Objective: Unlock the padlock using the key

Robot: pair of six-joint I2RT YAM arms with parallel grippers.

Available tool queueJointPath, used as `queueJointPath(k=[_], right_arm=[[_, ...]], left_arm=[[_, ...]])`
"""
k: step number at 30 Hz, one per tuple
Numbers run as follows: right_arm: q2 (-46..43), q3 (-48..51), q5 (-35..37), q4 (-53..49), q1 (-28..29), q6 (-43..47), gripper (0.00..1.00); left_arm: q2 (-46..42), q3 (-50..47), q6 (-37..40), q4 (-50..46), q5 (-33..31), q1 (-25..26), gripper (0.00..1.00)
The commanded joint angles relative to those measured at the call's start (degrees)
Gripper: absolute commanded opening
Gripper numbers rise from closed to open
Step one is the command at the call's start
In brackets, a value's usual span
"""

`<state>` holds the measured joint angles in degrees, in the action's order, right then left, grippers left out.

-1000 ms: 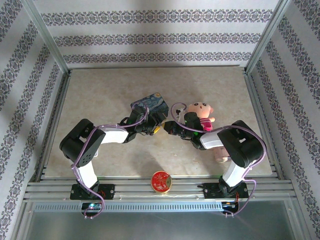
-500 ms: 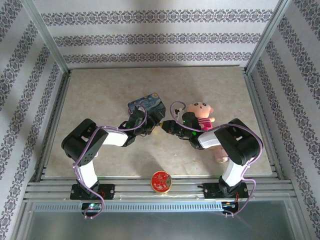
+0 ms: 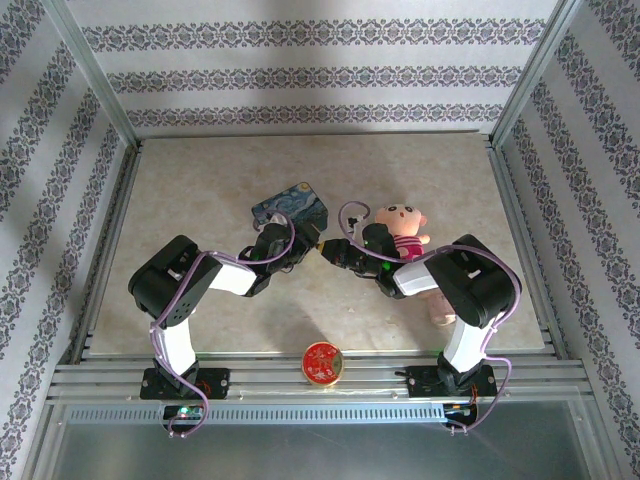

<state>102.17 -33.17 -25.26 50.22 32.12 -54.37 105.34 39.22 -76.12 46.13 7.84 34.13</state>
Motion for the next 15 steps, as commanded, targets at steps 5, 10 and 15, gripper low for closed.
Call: queueJointPath(k=[5,10,15], right_arm=[[1.7,-1.4,0.0,1.9,1.1,-0.9,0.00],[1.9,-1.6,0.1,1.9,1.2,-0.8,0.00],[1.9,-1.9,0.4,1.9,1.4,-0.9,0.03]], left_arm=[[1.8,-3.1,-6.2,-5.0,1.7,0.2,0.37],[1.4,-3.5,-6.7,-4.8,2.7,0.2,0.26],[1.6,-3.6,-6.2,-6.3,4.1,0.2,0.18]])
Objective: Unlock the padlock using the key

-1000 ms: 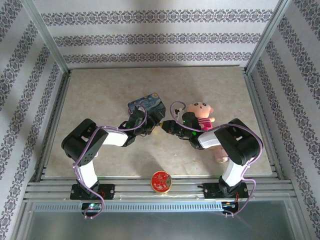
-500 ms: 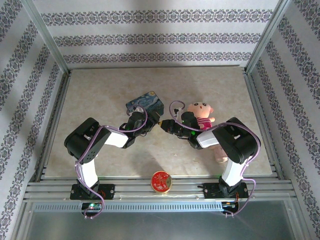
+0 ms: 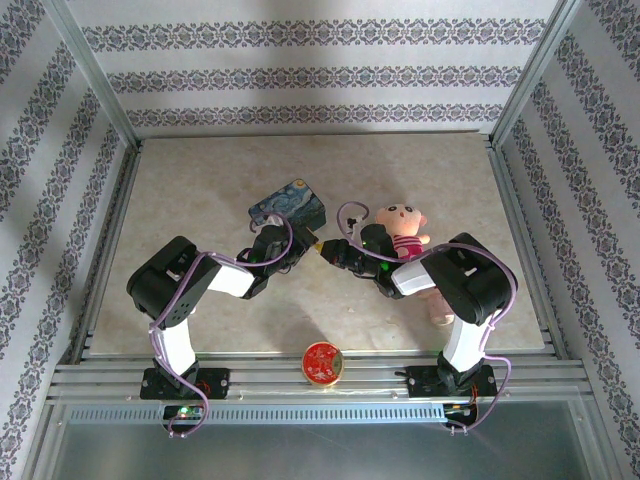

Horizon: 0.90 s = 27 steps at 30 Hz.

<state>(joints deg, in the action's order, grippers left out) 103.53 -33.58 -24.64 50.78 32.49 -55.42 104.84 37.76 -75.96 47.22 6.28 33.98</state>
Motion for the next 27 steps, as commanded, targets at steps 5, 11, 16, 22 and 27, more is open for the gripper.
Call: queueJointPath(k=[5,11,16,22,27], right_arm=[[-0.3,-1.0,0.3,1.2,1.1,0.3,0.07],[-1.6,0.1,1.1,-0.1,1.1,1.3,0.12],[-2.4,1.1,1.7,-0.8,1.2,2.0,0.14],[-5.5,2.4,4.6,-6.6,1.7,5.9,0.18],[-11.2,2.4,9.5,-18.2,3.4,13.1,0.19]], left_arm=[[2.0,-1.6,-4.3,-13.6,7.1,0.4,0.17],[2.2,0.3,-1.6,-23.6,9.1,0.4,0.09],[2.7,1.4,-0.9,-26.8,10.7,0.3,0.06],[3.5,1.3,-0.6,-27.3,12.0,0.0,0.00],[3.9,1.2,0.6,-28.7,13.9,-0.9,0.00]])
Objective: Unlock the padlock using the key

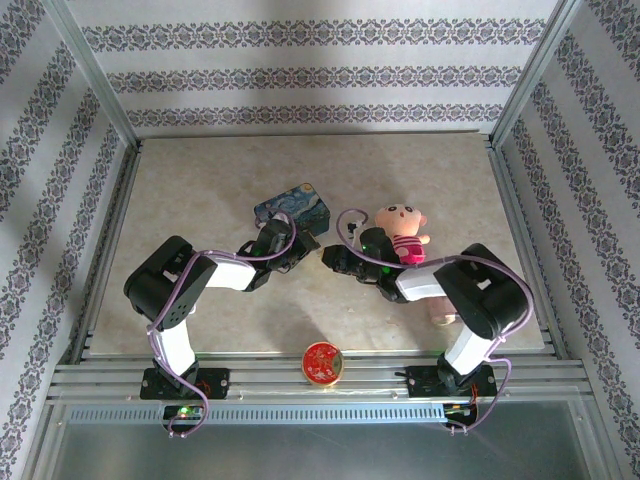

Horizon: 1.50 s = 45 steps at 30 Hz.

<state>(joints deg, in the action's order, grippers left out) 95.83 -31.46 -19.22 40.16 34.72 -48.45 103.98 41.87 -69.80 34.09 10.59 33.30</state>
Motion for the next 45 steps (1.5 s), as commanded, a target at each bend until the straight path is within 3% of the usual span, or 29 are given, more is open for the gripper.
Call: queueJointPath(k=[1,7,16,32,45], right_arm=[[-4.8,-0.3,5.7,-11.1,1.9,8.3,0.20],[-9.1,-5.1,15.5,-27.1,6.7,20.2,0.25],[-4.9,-14.8,20.8,-39.3,9.3,30.7,0.25],[3.6,-22.7,28.6,-44.4,13.6,34.9,0.37],[7.6,-25.9,34.4,-43.8,14.1,36.2,0.33]], left_arm=[[4.9,-2.7,-5.3,-15.9,10.2,-0.4,0.00],[5.2,-1.1,-3.2,-18.9,13.1,-0.7,0.00],[3.1,2.3,3.1,-29.8,13.8,-1.3,0.00],[3.7,3.0,2.7,-29.4,16.7,-1.9,0.00],[3.3,2.6,2.4,-29.3,17.3,-2.0,0.00]])
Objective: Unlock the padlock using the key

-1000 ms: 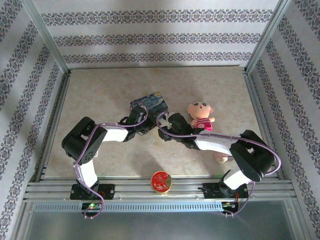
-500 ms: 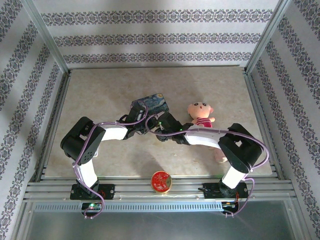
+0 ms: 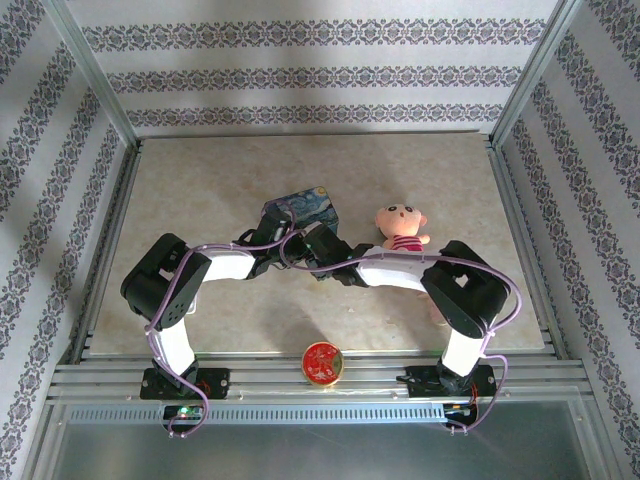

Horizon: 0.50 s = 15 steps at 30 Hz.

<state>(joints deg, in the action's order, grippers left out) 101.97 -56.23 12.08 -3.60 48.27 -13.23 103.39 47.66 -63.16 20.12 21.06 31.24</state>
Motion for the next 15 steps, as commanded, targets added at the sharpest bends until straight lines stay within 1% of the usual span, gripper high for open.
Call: queueJointPath(k=[1,6,8,13,15], right_arm=[[1.7,-1.3,3.3,0.3,0.6,1.1,0.32],[3.1,-1.7,4.3,1.5,0.6,1.3,0.26],[3.7,-1.6,4.7,2.0,0.6,1.3,0.21],[3.9,-0.4,5.2,4.1,0.5,0.6,0.05],[3.4,-0.1,4.7,4.4,0.4,0.2,0.01]], left_arm=[[3.9,-3.1,-4.3,-15.4,7.0,0.0,0.00],[3.7,-3.0,-4.2,-15.2,7.5,0.0,0.00],[3.7,-3.0,-4.1,-15.0,7.6,0.0,0.00],[4.1,-3.3,-4.1,-14.5,8.3,0.1,0.00],[4.1,-3.5,-4.1,-14.2,8.4,0.0,0.00]])
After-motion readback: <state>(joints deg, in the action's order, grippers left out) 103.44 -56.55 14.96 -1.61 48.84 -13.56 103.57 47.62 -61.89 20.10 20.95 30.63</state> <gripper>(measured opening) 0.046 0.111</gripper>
